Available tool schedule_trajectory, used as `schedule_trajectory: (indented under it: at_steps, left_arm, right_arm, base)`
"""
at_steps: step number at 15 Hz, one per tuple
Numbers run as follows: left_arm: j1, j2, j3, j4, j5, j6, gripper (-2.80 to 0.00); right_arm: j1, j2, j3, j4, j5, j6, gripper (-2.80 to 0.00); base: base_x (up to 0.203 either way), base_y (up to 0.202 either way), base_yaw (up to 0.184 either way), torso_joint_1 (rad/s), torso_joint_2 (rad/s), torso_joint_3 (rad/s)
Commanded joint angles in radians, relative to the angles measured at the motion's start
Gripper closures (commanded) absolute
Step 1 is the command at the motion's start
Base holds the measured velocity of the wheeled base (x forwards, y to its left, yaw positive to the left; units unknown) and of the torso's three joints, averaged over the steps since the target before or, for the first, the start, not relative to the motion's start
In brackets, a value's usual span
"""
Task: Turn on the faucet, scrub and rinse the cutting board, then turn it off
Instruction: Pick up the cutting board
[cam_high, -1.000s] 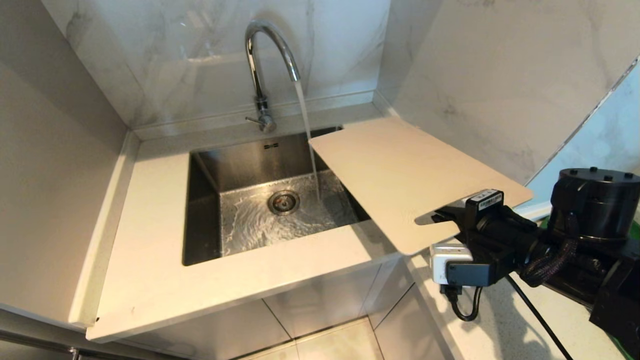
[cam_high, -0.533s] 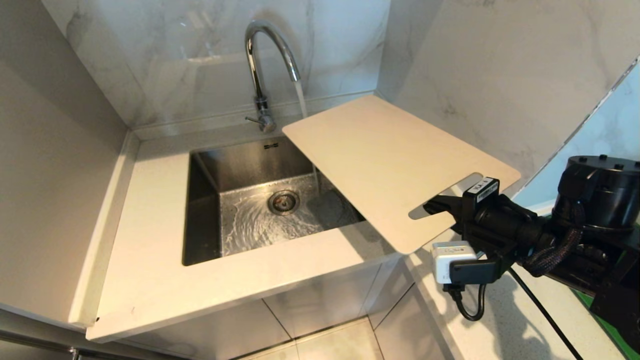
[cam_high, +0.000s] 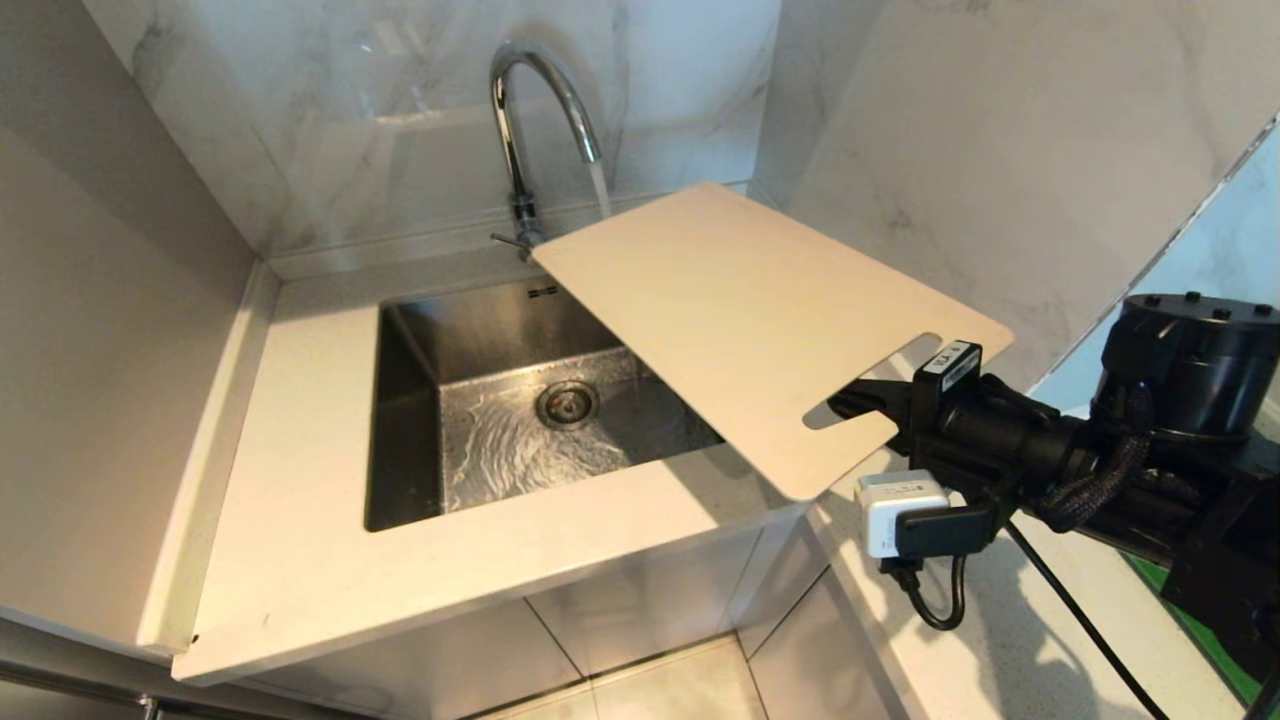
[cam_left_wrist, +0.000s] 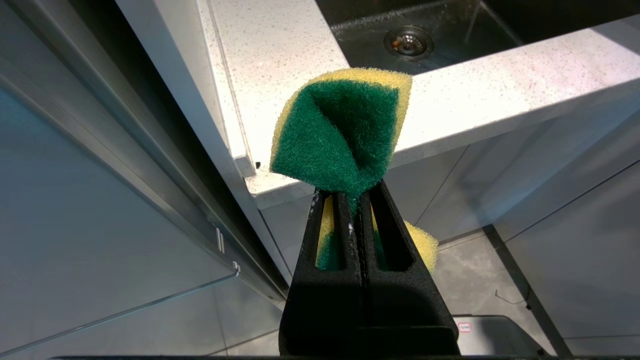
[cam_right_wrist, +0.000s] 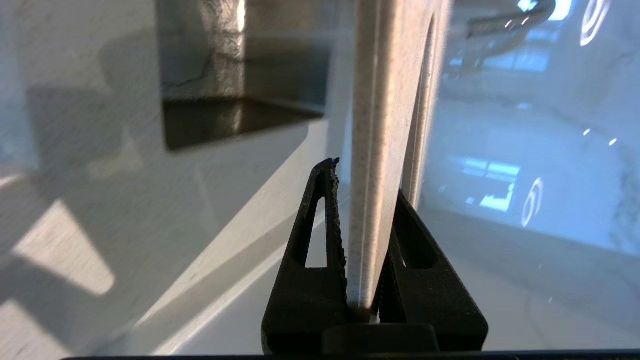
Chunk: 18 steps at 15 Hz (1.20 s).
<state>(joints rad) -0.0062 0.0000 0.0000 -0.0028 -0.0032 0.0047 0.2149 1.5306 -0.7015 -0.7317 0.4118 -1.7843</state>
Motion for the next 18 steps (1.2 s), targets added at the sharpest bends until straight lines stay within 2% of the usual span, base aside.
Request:
schedule_trajectory:
  at_steps: [1,3,6,11,14,18]
  left_arm:
    - [0.0,-0.003,0.002,0.0,0.0,0.0,0.0]
    - [0.0,-0.003,0.002,0.0,0.0,0.0,0.0]
    - [0.0,-0.003,0.002,0.0,0.0,0.0,0.0]
    - [0.0,-0.003,0.002,0.0,0.0,0.0,0.0]
    - [0.0,-0.003,0.002,0.0,0.0,0.0,0.0]
    - [0.0,-0.003,0.002,0.0,0.0,0.0,0.0]
  right_arm:
    - [0.001,0.043,-0.031,-0.002,0.032,-0.013,0.0]
    - [0.016,0.06,-0.041,0.002,0.078,-0.037,0.0]
    - [0.022,0.051,-0.051,0.092,0.087,-0.101,0.0]
    - [0.023,-0.016,-0.171,0.421,0.075,-0.246,0.0]
    - [0.019,-0.013,-0.26,0.546,0.074,-0.29,0.0]
    - [0.015,0.005,-0.412,0.767,0.074,-0.401,0.0]
  base:
    - [0.0,0.0,0.0,0.0,0.0,0.0]
    - [0.0,0.0,0.0,0.0,0.0,0.0]
    - [0.0,0.0,0.0,0.0,0.0,0.0]
    - [0.0,0.0,0.0,0.0,0.0,0.0]
    - [0.0,0.0,0.0,0.0,0.0,0.0]
    - [0.0,0.0,0.0,0.0,0.0,0.0]
